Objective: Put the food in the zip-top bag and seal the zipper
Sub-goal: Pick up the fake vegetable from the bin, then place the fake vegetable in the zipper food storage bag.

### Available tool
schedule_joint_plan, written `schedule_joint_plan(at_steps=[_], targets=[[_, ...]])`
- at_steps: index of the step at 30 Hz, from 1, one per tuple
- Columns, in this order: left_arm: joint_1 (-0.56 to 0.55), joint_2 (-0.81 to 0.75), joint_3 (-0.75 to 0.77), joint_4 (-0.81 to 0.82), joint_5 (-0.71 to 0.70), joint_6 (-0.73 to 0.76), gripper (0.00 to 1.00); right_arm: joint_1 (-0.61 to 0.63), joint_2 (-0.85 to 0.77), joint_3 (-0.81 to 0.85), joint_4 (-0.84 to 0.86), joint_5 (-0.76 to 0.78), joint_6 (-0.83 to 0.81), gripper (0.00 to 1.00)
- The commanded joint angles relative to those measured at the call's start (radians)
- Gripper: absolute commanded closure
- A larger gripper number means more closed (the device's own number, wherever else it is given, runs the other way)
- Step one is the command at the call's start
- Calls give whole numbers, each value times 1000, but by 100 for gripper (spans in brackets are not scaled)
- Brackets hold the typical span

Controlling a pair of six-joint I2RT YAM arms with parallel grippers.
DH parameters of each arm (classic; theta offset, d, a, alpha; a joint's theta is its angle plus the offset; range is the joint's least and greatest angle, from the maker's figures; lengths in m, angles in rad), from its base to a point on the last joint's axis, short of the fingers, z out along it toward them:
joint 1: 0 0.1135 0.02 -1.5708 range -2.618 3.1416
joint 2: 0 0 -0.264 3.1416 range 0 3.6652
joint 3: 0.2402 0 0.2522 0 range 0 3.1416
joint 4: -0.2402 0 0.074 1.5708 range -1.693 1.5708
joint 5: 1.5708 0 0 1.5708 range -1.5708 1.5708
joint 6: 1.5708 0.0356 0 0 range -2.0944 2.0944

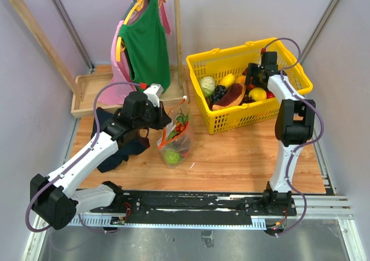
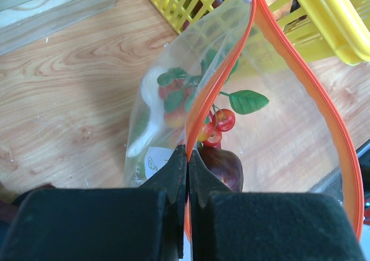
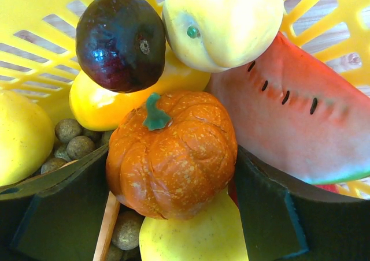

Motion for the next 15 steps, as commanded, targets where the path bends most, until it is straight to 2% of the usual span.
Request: schedule_joint_plan(at_steps=[1, 4, 15], targets=[[7, -1, 7, 13, -4, 13, 99, -19, -56, 7, -5, -34, -16, 36], [7, -4, 7, 13, -4, 13, 100, -17, -110, -13, -2, -46, -15, 40], [13, -27, 4, 16, 9, 11, 100, -11, -343, -123, -3, -66, 15, 44]])
